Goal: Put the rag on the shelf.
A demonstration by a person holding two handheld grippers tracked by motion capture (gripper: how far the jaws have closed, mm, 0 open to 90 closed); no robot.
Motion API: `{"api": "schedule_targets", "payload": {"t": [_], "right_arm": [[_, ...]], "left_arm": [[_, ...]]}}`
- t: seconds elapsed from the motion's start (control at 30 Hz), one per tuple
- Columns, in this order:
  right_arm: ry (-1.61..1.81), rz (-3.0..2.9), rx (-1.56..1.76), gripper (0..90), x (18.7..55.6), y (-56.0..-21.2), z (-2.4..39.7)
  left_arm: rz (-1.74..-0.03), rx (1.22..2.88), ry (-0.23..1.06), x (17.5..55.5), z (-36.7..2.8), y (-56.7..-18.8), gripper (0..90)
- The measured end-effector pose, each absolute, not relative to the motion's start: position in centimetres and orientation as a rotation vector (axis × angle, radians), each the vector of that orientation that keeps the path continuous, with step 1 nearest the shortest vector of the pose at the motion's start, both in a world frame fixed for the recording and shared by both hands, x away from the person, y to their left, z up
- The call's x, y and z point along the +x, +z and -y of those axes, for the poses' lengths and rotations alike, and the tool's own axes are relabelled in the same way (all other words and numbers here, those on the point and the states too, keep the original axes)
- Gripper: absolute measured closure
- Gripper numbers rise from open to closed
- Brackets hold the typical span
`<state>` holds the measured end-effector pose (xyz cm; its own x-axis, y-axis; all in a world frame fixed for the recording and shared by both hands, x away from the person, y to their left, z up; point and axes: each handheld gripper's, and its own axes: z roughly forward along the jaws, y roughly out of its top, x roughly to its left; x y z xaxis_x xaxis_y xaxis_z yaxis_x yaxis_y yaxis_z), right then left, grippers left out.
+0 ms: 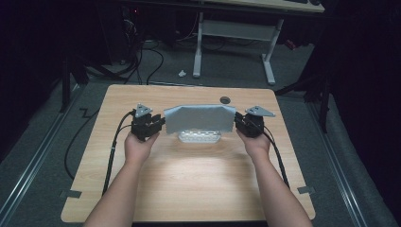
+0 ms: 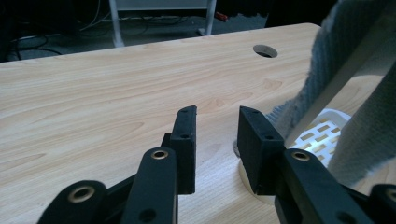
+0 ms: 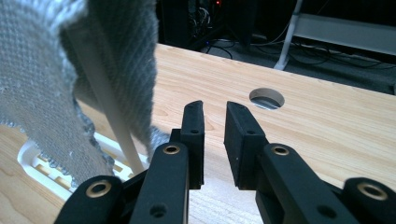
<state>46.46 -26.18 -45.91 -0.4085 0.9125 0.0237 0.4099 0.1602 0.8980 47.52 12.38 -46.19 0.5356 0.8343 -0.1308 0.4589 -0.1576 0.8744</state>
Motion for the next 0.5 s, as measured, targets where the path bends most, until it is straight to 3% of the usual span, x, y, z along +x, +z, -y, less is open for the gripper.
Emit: {"api": "schedule_targets", "payload": {"t": [0.5], "right_arm": [[1.192,-1.89,1.247,78.5,46.4,-45.7,26.6]], "left_arm": [[-1.095,1.772,0.53,47.4,-14.0,-45.6,64.0]]}}
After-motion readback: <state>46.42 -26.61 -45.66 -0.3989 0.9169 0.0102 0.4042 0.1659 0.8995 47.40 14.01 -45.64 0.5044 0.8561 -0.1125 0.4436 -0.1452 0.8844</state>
